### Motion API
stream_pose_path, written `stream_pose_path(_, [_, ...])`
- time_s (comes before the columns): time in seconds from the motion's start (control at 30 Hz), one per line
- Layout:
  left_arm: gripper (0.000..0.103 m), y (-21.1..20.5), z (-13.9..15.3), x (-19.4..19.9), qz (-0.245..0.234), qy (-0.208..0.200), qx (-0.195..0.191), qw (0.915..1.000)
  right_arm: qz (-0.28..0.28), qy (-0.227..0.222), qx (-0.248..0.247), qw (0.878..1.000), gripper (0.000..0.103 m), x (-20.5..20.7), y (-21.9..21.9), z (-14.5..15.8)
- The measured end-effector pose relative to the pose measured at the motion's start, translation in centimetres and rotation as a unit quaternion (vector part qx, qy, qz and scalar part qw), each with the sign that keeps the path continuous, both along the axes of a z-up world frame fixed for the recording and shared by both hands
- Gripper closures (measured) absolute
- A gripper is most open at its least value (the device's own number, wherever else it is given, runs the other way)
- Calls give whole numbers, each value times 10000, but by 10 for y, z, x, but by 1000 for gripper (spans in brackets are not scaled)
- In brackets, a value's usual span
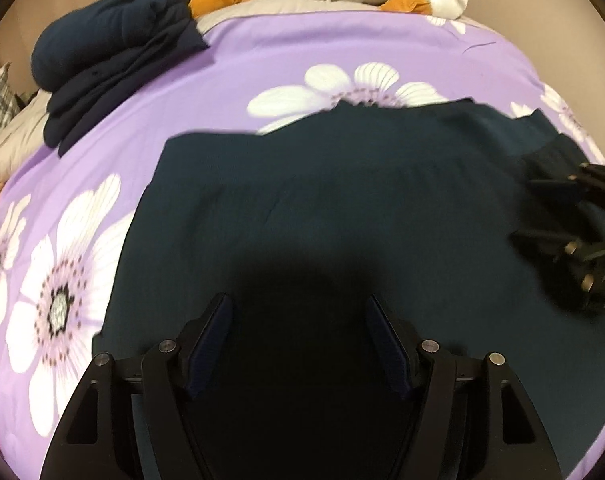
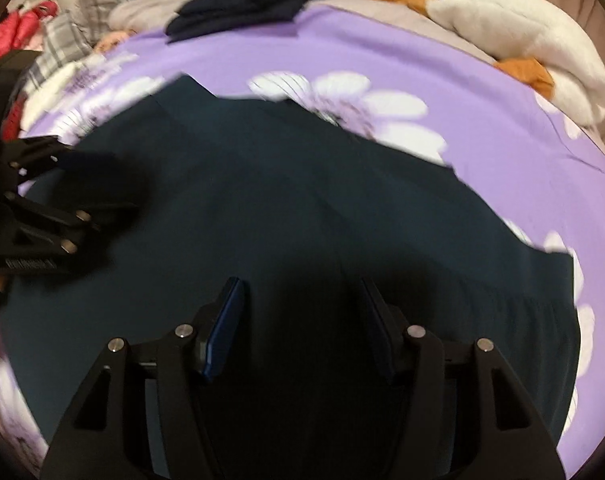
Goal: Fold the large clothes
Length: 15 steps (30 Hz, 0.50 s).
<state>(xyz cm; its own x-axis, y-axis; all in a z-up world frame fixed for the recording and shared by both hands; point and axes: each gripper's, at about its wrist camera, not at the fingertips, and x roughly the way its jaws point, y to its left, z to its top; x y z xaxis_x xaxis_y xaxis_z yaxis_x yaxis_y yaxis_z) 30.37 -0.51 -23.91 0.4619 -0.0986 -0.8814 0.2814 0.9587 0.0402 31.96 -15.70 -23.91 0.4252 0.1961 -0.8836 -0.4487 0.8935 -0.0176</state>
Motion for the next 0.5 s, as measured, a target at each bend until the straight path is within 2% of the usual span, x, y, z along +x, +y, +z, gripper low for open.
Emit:
stream_pose_path(0.13, [30, 19, 6, -8, 179, -16, 58, 9998, -395, 0, -35, 9992, 44, -3, -33, 0])
stream_pose_path(0.17, [30, 24, 7, -11, 217, -23, 74, 9997, -522, -9, -38, 9986, 39, -6, -42, 1])
stream_pose_path(0.3, [30, 50, 14, -26, 467, -7, -9, 9989, -1009, -51, -129, 9948, 39, -23, -82, 4])
stream_pose_path(0.43, [30, 67, 23, -43, 744, 32, -113, 9972, -1625, -146, -238, 9863, 39, -43, -123, 13])
stream_pose_path(0.5, [30, 66, 30, -57, 772, -74, -98, 9969, -1978, -162, -165, 9800, 39, -55, -143, 20])
